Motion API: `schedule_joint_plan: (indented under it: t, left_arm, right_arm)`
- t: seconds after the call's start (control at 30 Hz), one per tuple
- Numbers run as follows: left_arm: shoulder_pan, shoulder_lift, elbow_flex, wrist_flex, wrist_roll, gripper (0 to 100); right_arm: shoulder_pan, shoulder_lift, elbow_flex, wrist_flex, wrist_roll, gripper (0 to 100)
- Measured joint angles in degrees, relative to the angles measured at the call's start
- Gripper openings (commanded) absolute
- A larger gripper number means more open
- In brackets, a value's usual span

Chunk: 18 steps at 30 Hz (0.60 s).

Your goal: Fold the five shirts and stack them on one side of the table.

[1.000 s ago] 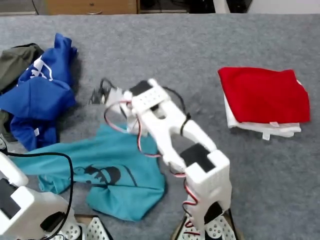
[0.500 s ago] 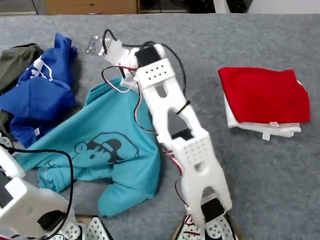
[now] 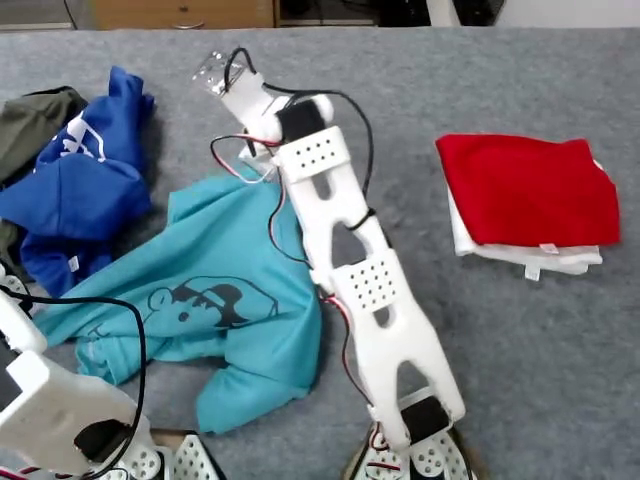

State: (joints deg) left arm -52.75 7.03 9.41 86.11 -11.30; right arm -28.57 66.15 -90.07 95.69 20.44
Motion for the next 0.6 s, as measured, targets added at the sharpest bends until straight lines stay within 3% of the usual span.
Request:
schedule_joint_plan:
  t: [0.17,0.4,0.6]
  left_arm:
    - [0.00,0.00,0.00,0.00,0.00,2]
    - [0.00,0.00,0.00,0.00,0.00,2]
    - [0.00,0.00,0.00,0.00,-1.23,2]
  right_arm:
    - [0.00,0.00,0.00,5.01,2.37,0.0]
    - [-1.05,3.08,11.52,5.19,5.19,0.3]
    - [-1.93,3.69,6.42,5.36,6.07,0.5]
